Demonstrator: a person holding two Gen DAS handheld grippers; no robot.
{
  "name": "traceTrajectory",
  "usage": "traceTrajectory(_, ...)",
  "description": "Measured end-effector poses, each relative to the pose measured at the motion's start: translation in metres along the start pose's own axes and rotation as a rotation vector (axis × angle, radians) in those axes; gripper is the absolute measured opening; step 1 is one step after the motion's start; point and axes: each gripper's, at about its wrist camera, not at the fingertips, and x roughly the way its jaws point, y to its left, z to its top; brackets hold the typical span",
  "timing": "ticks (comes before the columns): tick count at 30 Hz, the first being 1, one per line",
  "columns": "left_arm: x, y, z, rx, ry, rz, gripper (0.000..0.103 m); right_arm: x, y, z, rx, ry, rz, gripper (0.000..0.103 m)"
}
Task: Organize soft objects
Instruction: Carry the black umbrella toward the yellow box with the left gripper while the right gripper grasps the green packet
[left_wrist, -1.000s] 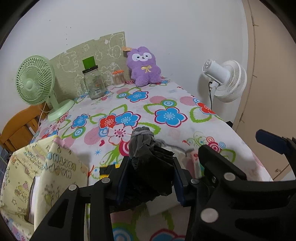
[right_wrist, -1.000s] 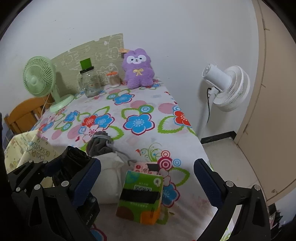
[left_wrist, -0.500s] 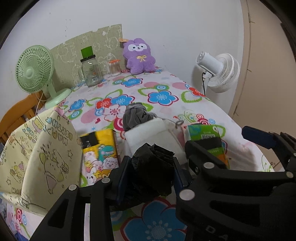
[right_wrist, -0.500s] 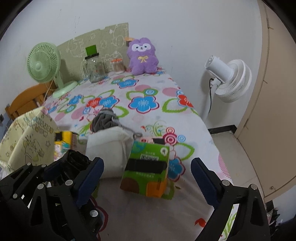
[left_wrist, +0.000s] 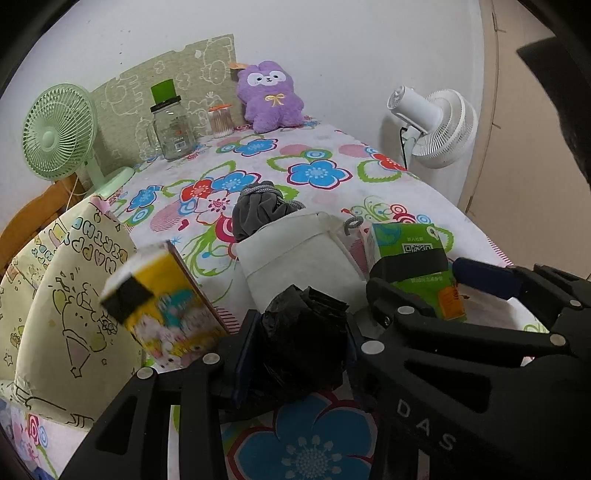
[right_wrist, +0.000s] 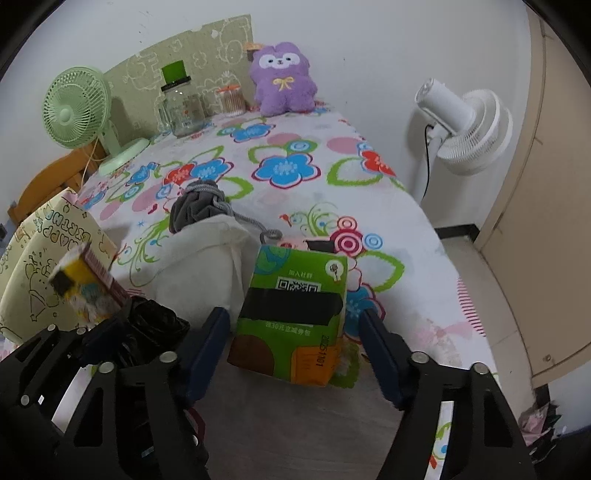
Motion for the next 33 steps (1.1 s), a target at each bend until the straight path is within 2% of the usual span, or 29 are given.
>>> traceTrajectory(7, 0.002, -0.001, -0.001, 0.010, 0.004, 0.008, 0.044, 0.007, 0.002, -0.001, 0.015, 0.037, 0.036, 0.056)
traceTrajectory(11, 0.001, 0.000, 0.000, 0.008, 0.003, 0.005, 0.044, 0.004, 0.002, -0.001, 0.016, 0.031, 0.034, 0.051)
traceTrajectory(33, -0.038, 0.002, 0.012, -0.030, -0.067, -0.048, 0.043, -0.047, 0.007, 0.006, -0.010, -0.092, 0.014, 0.049)
